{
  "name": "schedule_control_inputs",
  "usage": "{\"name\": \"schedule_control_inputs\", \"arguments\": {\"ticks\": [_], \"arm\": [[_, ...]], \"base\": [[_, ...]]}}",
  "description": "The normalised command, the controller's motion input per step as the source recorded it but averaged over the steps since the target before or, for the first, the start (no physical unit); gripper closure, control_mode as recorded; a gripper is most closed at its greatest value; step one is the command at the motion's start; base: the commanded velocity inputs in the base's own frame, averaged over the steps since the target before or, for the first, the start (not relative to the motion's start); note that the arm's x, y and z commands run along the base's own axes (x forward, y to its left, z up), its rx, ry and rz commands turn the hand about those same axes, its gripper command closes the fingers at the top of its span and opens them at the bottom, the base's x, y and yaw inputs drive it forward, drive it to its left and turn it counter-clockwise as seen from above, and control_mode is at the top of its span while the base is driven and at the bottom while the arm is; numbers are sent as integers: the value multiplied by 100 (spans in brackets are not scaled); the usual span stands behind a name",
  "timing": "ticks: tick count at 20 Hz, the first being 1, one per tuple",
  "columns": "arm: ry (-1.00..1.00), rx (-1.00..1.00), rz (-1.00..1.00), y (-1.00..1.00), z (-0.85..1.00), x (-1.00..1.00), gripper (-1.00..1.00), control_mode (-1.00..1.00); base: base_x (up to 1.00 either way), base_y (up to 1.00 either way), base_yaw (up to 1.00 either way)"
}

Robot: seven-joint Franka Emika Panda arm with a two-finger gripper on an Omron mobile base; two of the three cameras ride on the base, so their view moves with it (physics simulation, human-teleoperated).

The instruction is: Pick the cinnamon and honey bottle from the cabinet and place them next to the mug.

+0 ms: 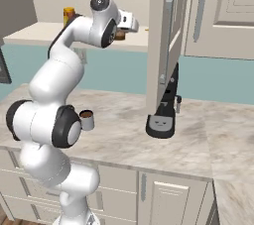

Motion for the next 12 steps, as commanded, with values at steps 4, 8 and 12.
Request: {"name": "schedule_control_inputs", "arguments": {"ticks": [4,8,12], "arm": [[0,0,2,22,-14,-95,100,-100],[0,0,6,26,-23,-100,100,-100],[0,0,14,15,-34,-86,100,-100]], "base": [[0,0,0],[0,0,0],[0,0,0]]}}
